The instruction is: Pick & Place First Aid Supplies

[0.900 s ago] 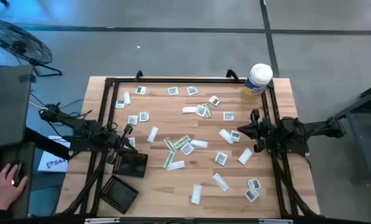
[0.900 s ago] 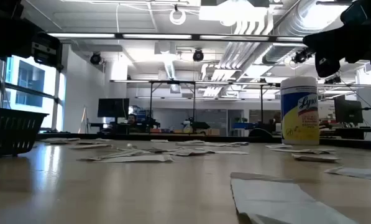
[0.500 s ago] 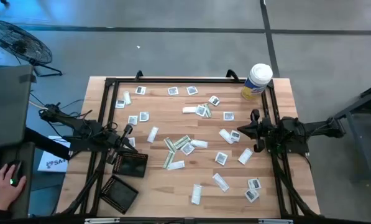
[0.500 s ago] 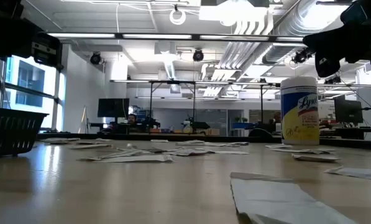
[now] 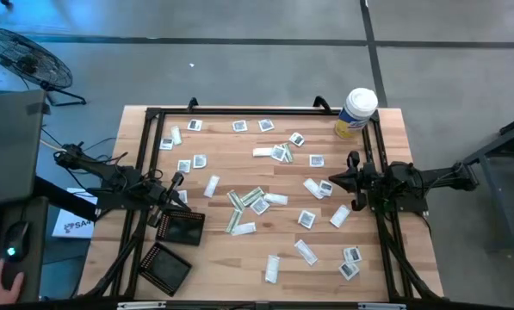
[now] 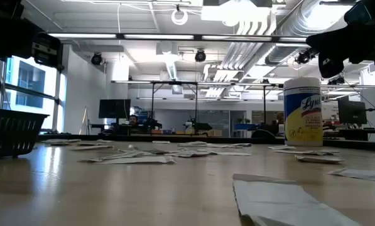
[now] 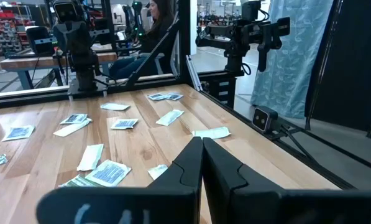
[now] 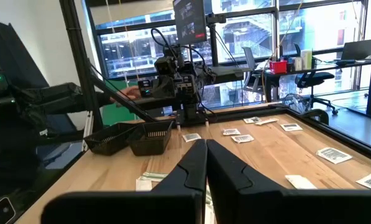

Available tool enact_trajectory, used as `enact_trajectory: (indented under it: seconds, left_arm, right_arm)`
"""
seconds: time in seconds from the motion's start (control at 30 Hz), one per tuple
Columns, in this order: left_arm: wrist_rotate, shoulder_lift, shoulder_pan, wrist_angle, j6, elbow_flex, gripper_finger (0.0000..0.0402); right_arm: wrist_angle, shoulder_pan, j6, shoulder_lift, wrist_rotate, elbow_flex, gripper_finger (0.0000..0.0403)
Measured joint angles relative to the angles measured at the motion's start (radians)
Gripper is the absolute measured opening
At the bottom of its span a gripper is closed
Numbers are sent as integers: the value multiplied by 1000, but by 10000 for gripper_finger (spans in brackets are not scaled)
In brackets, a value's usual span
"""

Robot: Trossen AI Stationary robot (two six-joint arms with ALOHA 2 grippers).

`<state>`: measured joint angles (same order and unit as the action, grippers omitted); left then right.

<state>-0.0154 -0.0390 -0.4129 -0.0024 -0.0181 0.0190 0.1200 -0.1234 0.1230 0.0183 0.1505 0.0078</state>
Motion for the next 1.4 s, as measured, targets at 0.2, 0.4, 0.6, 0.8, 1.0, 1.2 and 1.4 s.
enact_trajectory:
  seconds: [0.2, 0.4, 0.6, 0.8, 1.0, 1.2, 1.4]
  left_arm:
    - [0, 0, 0, 0, 0, 0, 3]
    - [0, 0, 0, 0, 0, 0, 3]
    - [0, 0, 0, 0, 0, 0, 3]
    - [0, 0, 0, 0, 0, 0, 3]
    - [0, 0, 0, 0, 0, 0, 3]
    - [0, 0, 0, 0, 0, 0, 3]
    - [0, 0, 0, 0, 0, 0, 3]
  right_arm:
    - [0, 0, 0, 0, 0, 0, 4]
    - [0, 0, 0, 0, 0, 0, 1]
    - [0, 0, 0, 0, 0, 0, 4]
    - [13, 1, -149, 1, 52, 0, 1]
    - [171, 1, -73, 0, 133, 0, 4]
    - [290, 1, 79, 0, 201, 0, 2]
    - [321, 1, -33, 1, 351, 0, 1]
